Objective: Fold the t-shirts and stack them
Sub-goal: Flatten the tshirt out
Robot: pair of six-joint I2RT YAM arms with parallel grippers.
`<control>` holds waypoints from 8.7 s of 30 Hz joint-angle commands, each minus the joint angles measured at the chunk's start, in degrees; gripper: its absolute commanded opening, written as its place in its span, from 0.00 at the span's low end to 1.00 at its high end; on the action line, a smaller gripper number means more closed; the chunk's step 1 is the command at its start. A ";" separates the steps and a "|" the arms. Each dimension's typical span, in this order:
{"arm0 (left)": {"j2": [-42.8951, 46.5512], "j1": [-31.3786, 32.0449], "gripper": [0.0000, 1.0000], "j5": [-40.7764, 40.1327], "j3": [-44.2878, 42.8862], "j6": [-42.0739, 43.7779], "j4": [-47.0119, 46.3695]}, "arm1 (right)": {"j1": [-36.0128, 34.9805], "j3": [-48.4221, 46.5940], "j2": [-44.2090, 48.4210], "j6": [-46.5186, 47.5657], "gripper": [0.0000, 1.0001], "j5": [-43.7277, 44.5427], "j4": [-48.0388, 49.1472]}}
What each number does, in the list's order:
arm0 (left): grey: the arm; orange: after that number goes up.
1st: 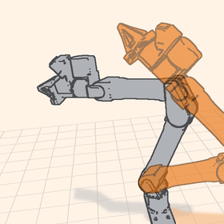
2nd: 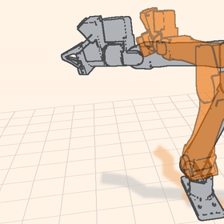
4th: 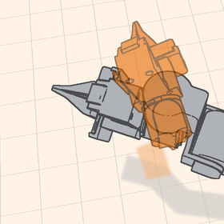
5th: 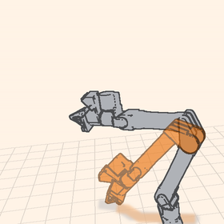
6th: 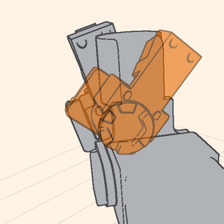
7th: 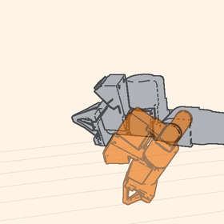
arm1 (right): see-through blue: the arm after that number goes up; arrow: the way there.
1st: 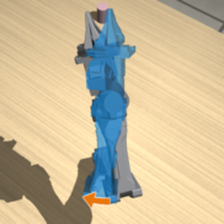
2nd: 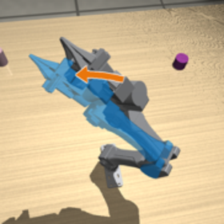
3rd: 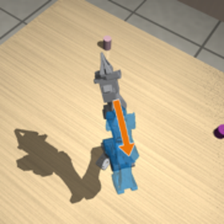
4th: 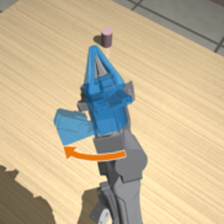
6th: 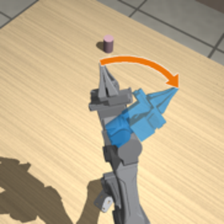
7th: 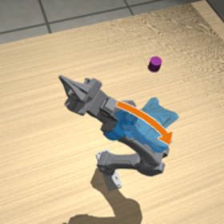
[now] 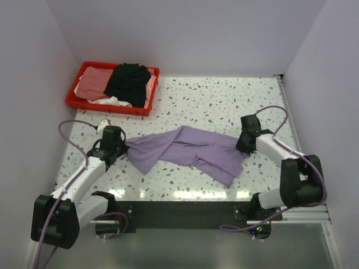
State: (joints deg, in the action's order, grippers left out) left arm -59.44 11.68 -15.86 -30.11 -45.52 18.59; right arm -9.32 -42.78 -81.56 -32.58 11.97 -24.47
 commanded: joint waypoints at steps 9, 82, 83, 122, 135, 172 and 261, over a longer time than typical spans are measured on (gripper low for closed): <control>10.74 -0.17 0.00 -0.23 -9.08 -1.50 4.17 | 0.18 -7.74 22.04 4.97 0.00 4.11 -10.59; 0.04 27.08 0.87 11.01 2.95 -10.93 16.93 | 0.36 -9.60 15.02 1.38 0.99 19.40 -9.10; -1.02 27.08 0.80 12.24 3.04 -10.39 15.27 | 0.27 -9.25 15.55 1.46 0.99 20.63 -9.11; 3.35 11.81 0.00 -14.55 -5.93 -5.29 9.45 | 0.27 -0.73 18.98 -2.13 0.99 2.45 -19.03; -2.26 3.00 0.00 -15.17 -3.29 -5.20 5.85 | 0.27 3.06 16.27 -4.43 0.89 4.29 -18.27; -3.49 2.03 0.00 -14.73 -3.64 -5.55 6.11 | 7.48 -8.54 -14.68 4.10 0.23 1.05 -1.81; -43.66 0.97 0.00 3.91 -37.48 -0.63 -9.63 | 7.39 -51.35 -29.18 18.34 0.00 -2.04 3.55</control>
State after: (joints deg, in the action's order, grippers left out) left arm -104.47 13.39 -10.31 -64.60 -45.43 13.32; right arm -2.11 -90.21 -112.20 -13.67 10.70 -22.00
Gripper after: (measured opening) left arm 0.019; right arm 0.015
